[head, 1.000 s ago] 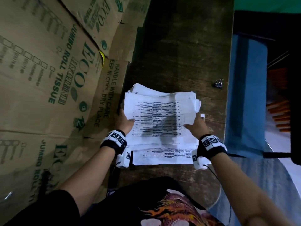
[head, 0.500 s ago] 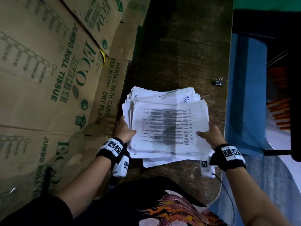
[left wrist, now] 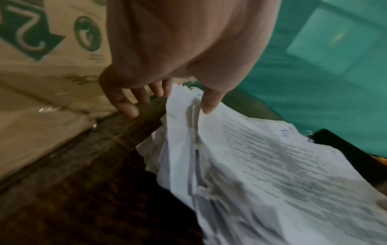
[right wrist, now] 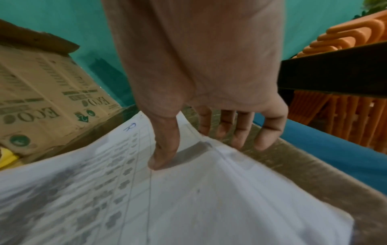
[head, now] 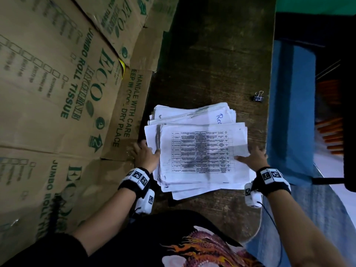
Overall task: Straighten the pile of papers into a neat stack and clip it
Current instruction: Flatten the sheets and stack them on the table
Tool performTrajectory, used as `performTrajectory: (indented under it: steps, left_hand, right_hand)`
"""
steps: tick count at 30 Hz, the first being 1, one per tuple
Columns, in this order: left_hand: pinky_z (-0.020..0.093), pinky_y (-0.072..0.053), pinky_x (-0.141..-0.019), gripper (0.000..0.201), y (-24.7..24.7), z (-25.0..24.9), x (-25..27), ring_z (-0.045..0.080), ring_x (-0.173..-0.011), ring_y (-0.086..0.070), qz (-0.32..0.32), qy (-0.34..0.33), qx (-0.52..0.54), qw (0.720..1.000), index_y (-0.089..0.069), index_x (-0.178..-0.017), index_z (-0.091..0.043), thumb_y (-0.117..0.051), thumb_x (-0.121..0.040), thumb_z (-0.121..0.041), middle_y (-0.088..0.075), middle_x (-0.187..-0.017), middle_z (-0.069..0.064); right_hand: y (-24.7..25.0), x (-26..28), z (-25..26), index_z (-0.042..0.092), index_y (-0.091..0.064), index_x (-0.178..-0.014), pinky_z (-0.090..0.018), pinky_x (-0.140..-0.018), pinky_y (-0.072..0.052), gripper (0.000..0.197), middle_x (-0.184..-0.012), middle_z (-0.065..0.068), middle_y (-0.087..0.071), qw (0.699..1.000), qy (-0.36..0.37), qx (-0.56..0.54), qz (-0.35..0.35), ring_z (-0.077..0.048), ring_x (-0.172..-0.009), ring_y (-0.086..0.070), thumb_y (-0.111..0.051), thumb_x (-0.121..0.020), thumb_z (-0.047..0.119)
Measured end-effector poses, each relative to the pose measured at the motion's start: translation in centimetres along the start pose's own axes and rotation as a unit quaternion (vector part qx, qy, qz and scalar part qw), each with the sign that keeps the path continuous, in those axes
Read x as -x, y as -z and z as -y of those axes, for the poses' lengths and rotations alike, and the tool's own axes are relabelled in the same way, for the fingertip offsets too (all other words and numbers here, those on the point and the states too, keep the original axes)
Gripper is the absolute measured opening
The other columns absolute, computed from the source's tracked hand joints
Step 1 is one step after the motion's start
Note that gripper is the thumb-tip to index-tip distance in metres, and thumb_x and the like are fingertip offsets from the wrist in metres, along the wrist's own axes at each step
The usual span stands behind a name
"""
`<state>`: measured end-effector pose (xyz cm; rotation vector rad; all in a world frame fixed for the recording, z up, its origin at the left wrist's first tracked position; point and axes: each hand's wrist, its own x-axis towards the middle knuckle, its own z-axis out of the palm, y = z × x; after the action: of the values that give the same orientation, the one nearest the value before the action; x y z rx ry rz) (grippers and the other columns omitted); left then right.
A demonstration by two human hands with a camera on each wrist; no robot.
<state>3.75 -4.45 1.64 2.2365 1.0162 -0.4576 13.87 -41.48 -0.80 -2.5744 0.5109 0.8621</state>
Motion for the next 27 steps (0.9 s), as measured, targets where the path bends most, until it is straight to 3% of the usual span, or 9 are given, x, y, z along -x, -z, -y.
performTrajectory:
  steps: [3, 6, 13, 16, 19, 21, 23, 25, 27]
  left_hand:
    - [0.044, -0.033, -0.105, 0.057, -0.7, -0.1, 1.4, 0.037, -0.126, -0.031, 0.048, -0.048, -0.037, 0.997, -0.04, -0.126, -0.009, -0.06, -0.086, -0.045, -0.033, -0.13, 0.015]
    - [0.04, -0.036, -0.103, 0.063, -1.6, 0.0, 2.1, 0.037, -0.123, -0.036, 0.088, -0.046, -0.076, 0.992, -0.039, -0.127, -0.004, -0.059, -0.086, -0.048, -0.034, -0.13, 0.018]
    - [0.035, -0.039, -0.095, 0.063, -1.6, -0.7, 1.4, 0.036, -0.118, -0.043, 0.08, -0.059, -0.072, 0.992, -0.046, -0.117, -0.001, -0.069, -0.079, -0.046, -0.043, -0.123, 0.019]
    - [0.035, -0.034, -0.098, 0.064, -1.4, -0.6, 1.3, 0.036, -0.122, -0.037, 0.076, -0.057, -0.062, 0.994, -0.044, -0.12, -0.007, -0.073, -0.076, -0.043, -0.037, -0.127, 0.017]
    - [0.045, -0.027, -0.11, 0.095, -0.8, 0.0, 0.9, 0.036, -0.133, -0.024, 0.009, -0.03, 0.004, 0.999, -0.026, -0.139, -0.013, -0.081, -0.067, -0.041, -0.024, -0.141, 0.015]
    - [0.043, -0.031, -0.108, 0.113, -0.2, 0.3, 0.1, 0.026, -0.133, -0.031, -0.002, -0.012, 0.169, 0.986, -0.012, -0.145, -0.013, -0.087, -0.063, -0.03, -0.032, -0.142, 0.008]
    - [0.034, -0.048, -0.089, 0.109, 0.8, 0.1, 0.1, 0.019, -0.109, -0.058, 0.038, 0.022, 0.346, 0.937, -0.023, -0.142, -0.005, -0.091, -0.058, -0.021, -0.056, -0.121, 0.002]
    - [0.024, -0.055, -0.059, 0.089, 2.0, -0.1, 0.0, 0.015, -0.067, -0.07, 0.081, 0.016, 0.397, 0.914, -0.045, -0.121, 0.012, -0.092, -0.054, -0.024, -0.073, -0.076, -0.002]
    - [0.021, -0.054, -0.057, 0.066, 2.9, -0.6, 0.1, 0.01, -0.061, -0.07, 0.118, -0.024, 0.409, 0.904, -0.057, -0.103, 0.017, -0.09, -0.057, -0.017, -0.072, -0.064, -0.004]
  right_hand:
    - [1.3, 1.0, 1.2, 0.004, -0.061, -0.116, -0.05, -0.092, -0.05, 0.071, -0.118, -0.019, -0.065, 0.997, 0.048, -0.06, 0.003, -0.035, -0.107, -0.061, -0.084, -0.062, 0.044]
    - [2.7, 3.4, 3.2, -0.002, -0.065, -0.108, -0.038, -0.08, -0.052, 0.039, -0.104, -0.018, -0.07, 0.993, 0.08, -0.084, 0.006, -0.031, -0.092, -0.066, -0.08, -0.075, 0.011]
    - [2.4, 4.0, 3.0, 0.013, -0.06, -0.125, -0.038, -0.086, -0.05, 0.054, -0.115, -0.011, -0.067, 0.977, 0.176, -0.102, -0.062, -0.031, -0.102, -0.062, -0.078, -0.074, 0.009]
    - [2.7, 4.2, 2.9, 0.01, -0.065, -0.112, -0.036, -0.082, -0.05, 0.044, -0.103, -0.01, -0.069, 0.959, 0.2, -0.197, -0.041, -0.025, -0.092, -0.064, -0.078, -0.071, -0.001]
    - [3.1, 4.1, 2.3, 0.007, -0.066, -0.095, -0.038, -0.077, -0.051, 0.034, -0.085, -0.007, -0.069, 0.933, 0.193, -0.303, -0.029, -0.015, -0.074, -0.059, -0.079, -0.068, -0.009]
    - [3.2, 4.1, 1.9, 0.003, -0.066, -0.093, -0.037, -0.076, -0.05, 0.031, -0.078, 0.003, -0.07, 0.907, 0.194, -0.374, -0.021, -0.014, -0.076, -0.057, -0.077, -0.068, -0.013]
    - [3.3, 4.1, 1.5, 0.0, -0.067, -0.089, -0.031, -0.075, -0.053, 0.027, -0.074, 0.008, -0.072, 0.876, 0.195, -0.442, -0.015, -0.014, -0.074, -0.06, -0.072, -0.069, -0.018]
    - [3.7, 4.5, 1.9, 0.003, -0.066, -0.084, -0.026, -0.071, -0.053, 0.027, -0.07, 0.008, -0.071, 0.858, 0.196, -0.474, -0.017, -0.008, -0.066, -0.062, -0.067, -0.07, -0.02]
    - [4.2, 4.5, 2.2, 0.007, -0.068, -0.086, -0.029, -0.074, -0.053, 0.031, -0.075, 0.006, -0.072, 0.847, 0.211, -0.487, -0.018, -0.011, -0.07, -0.063, -0.069, -0.069, -0.019]
